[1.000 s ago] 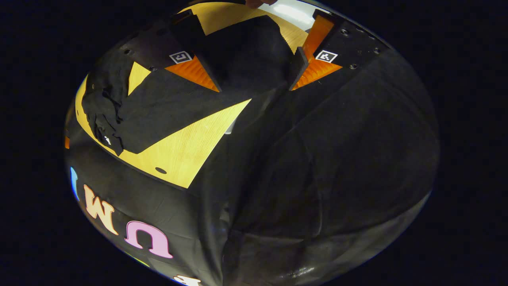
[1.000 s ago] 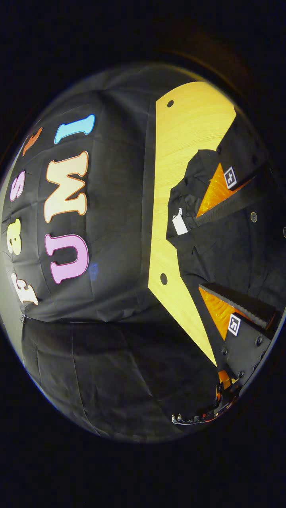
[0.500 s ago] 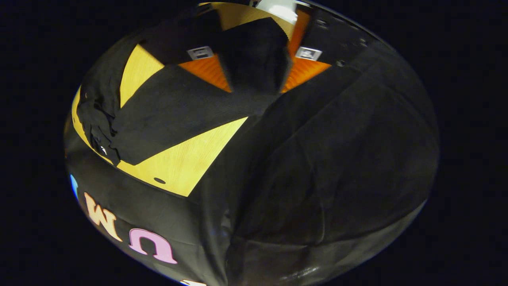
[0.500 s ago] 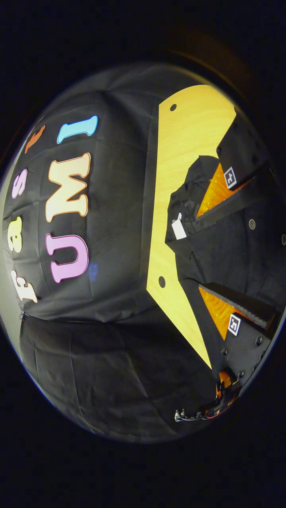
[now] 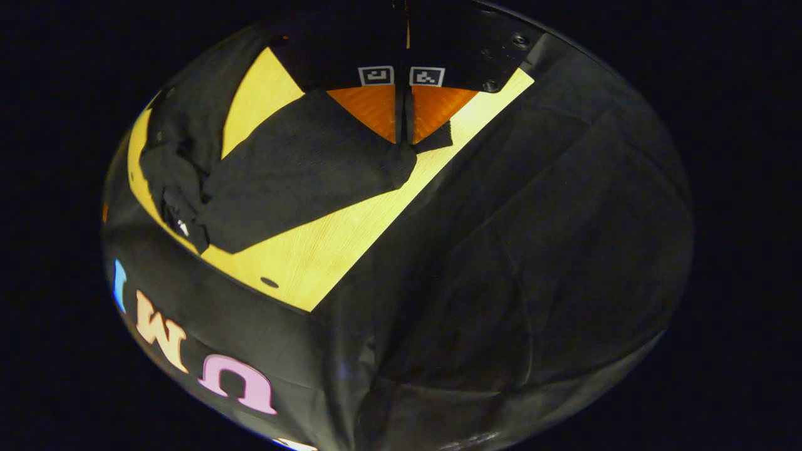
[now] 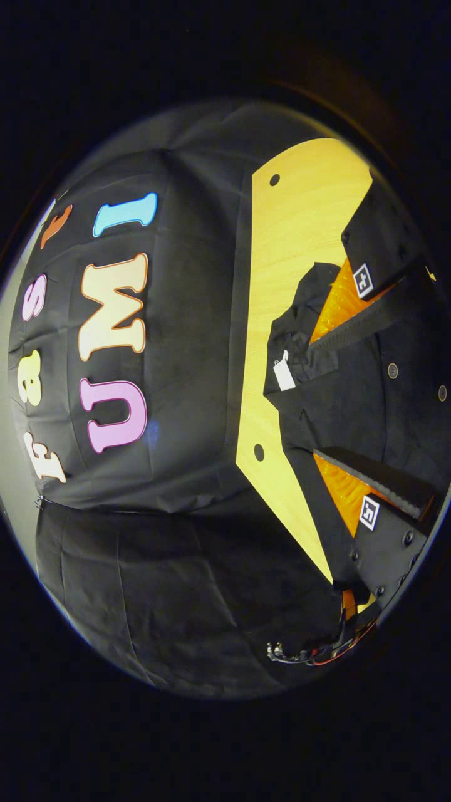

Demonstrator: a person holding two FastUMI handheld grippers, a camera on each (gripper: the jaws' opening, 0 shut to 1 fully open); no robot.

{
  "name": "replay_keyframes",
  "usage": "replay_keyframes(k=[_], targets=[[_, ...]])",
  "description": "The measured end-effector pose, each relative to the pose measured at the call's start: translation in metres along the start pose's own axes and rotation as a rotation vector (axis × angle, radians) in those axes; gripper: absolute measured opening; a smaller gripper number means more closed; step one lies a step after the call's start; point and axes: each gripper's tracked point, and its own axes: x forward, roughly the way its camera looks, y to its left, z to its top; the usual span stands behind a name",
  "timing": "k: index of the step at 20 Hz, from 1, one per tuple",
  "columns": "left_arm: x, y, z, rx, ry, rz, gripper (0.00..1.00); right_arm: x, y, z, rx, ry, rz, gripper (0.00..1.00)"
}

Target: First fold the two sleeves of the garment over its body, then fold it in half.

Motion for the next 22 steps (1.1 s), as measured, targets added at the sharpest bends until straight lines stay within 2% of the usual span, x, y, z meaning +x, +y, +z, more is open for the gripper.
replay_keyframes(k=[4, 9, 14, 19, 20, 21, 22], targets=[[-0.027, -0.033, 0.049, 0.032, -0.094, -0.074, 0.00, -0.017, -0.014, -0.001, -0.002, -0.029, -0.005, 0.98], [-0.058, -0.124, 0.097, 0.109, -0.214, -0.202, 0.00, -0.041, -0.041, -0.016, 0.017, -0.042, -0.029, 0.98], [-0.065, -0.211, 0.105, 0.198, -0.242, -0.309, 0.00, -0.073, -0.087, -0.032, 0.070, -0.049, -0.087, 1.00], [-0.069, -0.282, 0.099, 0.264, -0.237, -0.395, 0.00, -0.105, -0.132, -0.049, 0.137, -0.057, -0.164, 0.98], [-0.069, -0.296, 0.096, 0.279, -0.236, -0.409, 0.00, -0.112, -0.140, -0.052, 0.146, -0.060, -0.180, 0.94], [-0.069, -0.309, 0.095, 0.292, -0.235, -0.423, 0.00, -0.117, -0.148, -0.057, 0.156, -0.060, -0.195, 0.94], [-0.068, -0.323, 0.090, 0.305, -0.230, -0.438, 0.00, -0.122, -0.155, -0.060, 0.170, -0.062, -0.208, 0.98]])
